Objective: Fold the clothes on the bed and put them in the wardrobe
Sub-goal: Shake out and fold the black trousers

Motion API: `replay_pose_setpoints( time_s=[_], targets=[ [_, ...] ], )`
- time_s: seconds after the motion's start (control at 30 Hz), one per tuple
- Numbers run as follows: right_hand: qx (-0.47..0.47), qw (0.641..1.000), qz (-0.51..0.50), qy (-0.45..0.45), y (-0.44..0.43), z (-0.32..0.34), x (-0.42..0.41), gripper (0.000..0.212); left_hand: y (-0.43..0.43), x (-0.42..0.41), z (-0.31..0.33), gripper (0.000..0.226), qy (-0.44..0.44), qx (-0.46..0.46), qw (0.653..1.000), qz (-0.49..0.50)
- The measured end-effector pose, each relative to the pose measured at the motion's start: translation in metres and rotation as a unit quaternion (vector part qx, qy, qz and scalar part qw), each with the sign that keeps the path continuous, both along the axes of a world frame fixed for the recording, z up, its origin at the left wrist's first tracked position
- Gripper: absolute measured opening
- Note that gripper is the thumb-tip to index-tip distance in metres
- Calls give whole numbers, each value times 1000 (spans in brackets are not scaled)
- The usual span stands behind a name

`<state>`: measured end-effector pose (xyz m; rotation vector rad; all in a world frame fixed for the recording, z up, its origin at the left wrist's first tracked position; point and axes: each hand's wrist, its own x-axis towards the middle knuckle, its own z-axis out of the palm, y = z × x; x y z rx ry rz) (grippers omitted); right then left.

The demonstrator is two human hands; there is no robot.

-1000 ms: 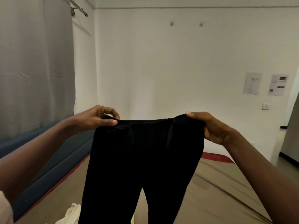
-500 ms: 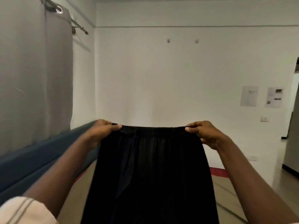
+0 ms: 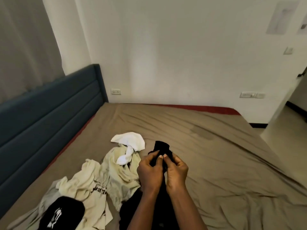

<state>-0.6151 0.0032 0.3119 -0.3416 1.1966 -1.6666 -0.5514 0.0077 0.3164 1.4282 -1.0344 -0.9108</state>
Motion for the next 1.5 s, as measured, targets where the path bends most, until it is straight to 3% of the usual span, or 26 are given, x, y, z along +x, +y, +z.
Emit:
replay_pose_setpoints(
  time_s=[0.07,0.23,0.43,0.53,0.6,0.7,0.8,0.9,0.93,1.03,1.07,1.13,1.2,1.3,1.4,1.43,1.5],
  targets=[
    [-1,998,11,60,9,-7,-5,19,8,2,-3,17,-5,-2,1000,-10],
    [-37,990,77,113,21,-13,-13,23,24,5,-5,20,-10,-10,1000,-21],
    [-64,985,81,142,30,-26,-25,25,33,14,-8,51,29,25,981,-188],
    [-73,984,76,147,31,-24,-30,19,37,30,3,41,-85,-100,988,-83],
    [-90,980,89,151,32,-15,-37,18,34,46,10,32,-204,-195,959,-22],
    [-120,971,145,149,33,5,-50,20,10,70,14,42,-372,-176,887,-209],
    [-129,958,188,175,33,19,-55,21,-9,76,24,43,-506,-128,765,-376],
    [-128,956,144,223,25,25,-60,23,-11,71,49,41,-636,-150,648,-390],
    [-124,960,117,224,22,24,-63,24,-9,72,62,43,-636,-170,645,-388],
    [-130,967,89,199,19,32,-71,20,7,76,106,33,-443,-235,765,-404],
    [-139,968,91,190,18,36,-72,20,9,75,120,28,-379,-240,793,-412],
    [-157,969,97,163,15,49,-73,20,8,72,136,20,-305,-216,818,-437],
    [-172,970,99,141,12,59,-76,22,-4,74,142,18,-352,-161,799,-461],
    [-192,960,125,164,12,69,-80,22,-17,70,150,18,-536,-71,682,-493],
    [-206,945,151,204,12,75,-75,20,-13,59,155,16,-653,-80,592,-466],
    [-206,943,149,213,11,76,-74,20,-11,58,157,21,-669,-92,584,-451],
    [-204,944,144,216,10,78,-72,19,-7,60,164,28,-659,-110,610,-426]
  ],
)
